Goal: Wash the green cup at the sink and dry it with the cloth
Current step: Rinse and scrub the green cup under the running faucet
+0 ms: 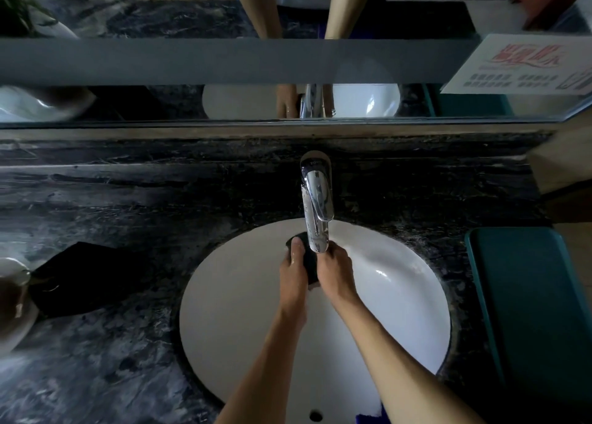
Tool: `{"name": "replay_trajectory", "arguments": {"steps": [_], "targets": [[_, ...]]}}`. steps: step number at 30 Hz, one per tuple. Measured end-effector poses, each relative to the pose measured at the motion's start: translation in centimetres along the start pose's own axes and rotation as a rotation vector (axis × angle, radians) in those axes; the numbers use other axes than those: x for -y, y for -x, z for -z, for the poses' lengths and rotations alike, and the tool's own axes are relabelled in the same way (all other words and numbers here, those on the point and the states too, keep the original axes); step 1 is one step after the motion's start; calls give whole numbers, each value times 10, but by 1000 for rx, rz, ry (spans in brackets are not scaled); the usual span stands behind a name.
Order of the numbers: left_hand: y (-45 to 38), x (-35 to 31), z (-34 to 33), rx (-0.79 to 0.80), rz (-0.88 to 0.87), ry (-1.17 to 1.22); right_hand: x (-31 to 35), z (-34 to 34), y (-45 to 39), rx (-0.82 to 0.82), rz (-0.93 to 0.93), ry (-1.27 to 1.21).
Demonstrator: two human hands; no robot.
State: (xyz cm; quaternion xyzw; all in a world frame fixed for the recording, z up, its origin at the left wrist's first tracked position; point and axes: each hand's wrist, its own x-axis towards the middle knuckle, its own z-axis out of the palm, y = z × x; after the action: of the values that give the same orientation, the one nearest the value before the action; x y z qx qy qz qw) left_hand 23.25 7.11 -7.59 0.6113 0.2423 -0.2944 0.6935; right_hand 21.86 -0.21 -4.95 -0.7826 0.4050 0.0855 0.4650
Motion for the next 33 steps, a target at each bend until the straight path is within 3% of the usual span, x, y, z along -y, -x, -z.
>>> {"name": "replay_trajectory", "arguments": {"steps": [2, 5, 8, 12, 16, 20, 26, 31, 33], "targets": [[0, -2, -1, 9, 124, 97, 1, -1, -5, -78, 11, 23], [5, -2, -7, -32, 121, 91, 0, -1, 1, -19, -8, 134], [4, -5, -8, -132, 120, 102, -3, -1, 14, 40, 49, -70], [4, -17, -3, 98, 208, 188, -2, 6, 14, 99, 79, -72], [5, -18, -4, 72, 357, 256, -1, 12, 1, 173, 75, 29], [0, -32, -4, 119, 389, 566, -14, 14, 6, 339, 231, -65], [10, -32, -8, 147, 563, 587, -22, 8, 2, 10, 266, 72], [7, -36, -9, 119, 597, 647, -23, 13, 3, 227, 232, 65], [8, -36, -9, 119, 606, 642, -23, 13, 4, 223, 249, 52]]}}
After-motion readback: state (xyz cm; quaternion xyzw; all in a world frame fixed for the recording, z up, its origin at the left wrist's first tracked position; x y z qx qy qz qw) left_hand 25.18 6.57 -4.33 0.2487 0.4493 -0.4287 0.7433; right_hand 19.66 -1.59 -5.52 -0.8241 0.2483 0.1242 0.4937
